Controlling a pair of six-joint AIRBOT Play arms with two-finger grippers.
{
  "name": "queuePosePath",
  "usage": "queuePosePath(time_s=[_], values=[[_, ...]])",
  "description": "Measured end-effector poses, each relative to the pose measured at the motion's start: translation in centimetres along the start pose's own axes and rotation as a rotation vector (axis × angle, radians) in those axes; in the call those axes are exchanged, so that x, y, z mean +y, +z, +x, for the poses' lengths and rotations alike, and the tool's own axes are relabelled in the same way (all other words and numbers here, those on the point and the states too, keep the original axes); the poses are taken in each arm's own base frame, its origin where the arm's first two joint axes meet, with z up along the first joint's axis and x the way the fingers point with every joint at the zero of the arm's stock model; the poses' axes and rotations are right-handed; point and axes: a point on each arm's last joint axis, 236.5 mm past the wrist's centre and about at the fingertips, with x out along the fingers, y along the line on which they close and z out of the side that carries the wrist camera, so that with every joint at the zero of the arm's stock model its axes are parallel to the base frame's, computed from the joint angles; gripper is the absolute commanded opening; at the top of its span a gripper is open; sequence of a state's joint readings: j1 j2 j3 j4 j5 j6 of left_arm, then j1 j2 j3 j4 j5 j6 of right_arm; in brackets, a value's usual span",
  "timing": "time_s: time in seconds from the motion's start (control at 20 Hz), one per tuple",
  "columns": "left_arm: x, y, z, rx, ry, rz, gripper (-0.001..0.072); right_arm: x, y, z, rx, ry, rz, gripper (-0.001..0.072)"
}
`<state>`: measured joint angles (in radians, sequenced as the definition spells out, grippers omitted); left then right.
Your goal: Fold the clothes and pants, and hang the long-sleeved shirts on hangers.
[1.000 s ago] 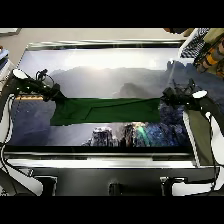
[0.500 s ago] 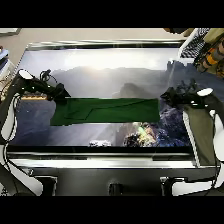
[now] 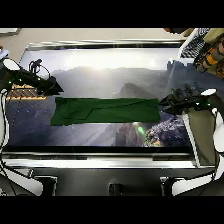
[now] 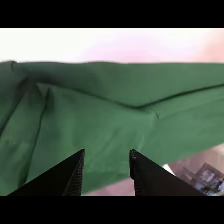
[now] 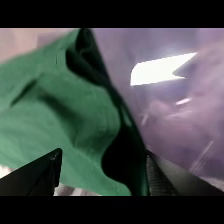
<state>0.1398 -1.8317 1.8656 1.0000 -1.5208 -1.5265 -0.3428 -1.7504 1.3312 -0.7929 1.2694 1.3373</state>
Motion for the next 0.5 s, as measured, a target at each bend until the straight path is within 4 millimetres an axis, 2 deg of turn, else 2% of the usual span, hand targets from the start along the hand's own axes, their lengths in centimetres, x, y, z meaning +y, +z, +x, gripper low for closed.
queuePosePath(time_s=[0.25, 0.35, 0.45, 0.5], values=[[-0.3, -0.5, -0.9, 0.006, 0.012, -0.006, 0.0334, 0.1, -1.0, 2.9, 0.058, -0.028, -0.036, 0.0598], [-0.4, -0.6, -1.0, 0.008, 0.012, -0.005, 0.0334, 0.2, -1.5, 3.9, 0.079, -0.046, -0.048, 0.057], [-0.4, -0.7, -1.0, 0.012, 0.012, -0.006, 0.0334, 0.3, -1.9, 4.9, 0.091, -0.072, -0.07, 0.0444], [-0.4, -0.7, -1.0, 0.013, 0.012, -0.006, 0.0334, 0.5, -2.0, 5.4, 0.092, -0.083, -0.079, 0.0328]])
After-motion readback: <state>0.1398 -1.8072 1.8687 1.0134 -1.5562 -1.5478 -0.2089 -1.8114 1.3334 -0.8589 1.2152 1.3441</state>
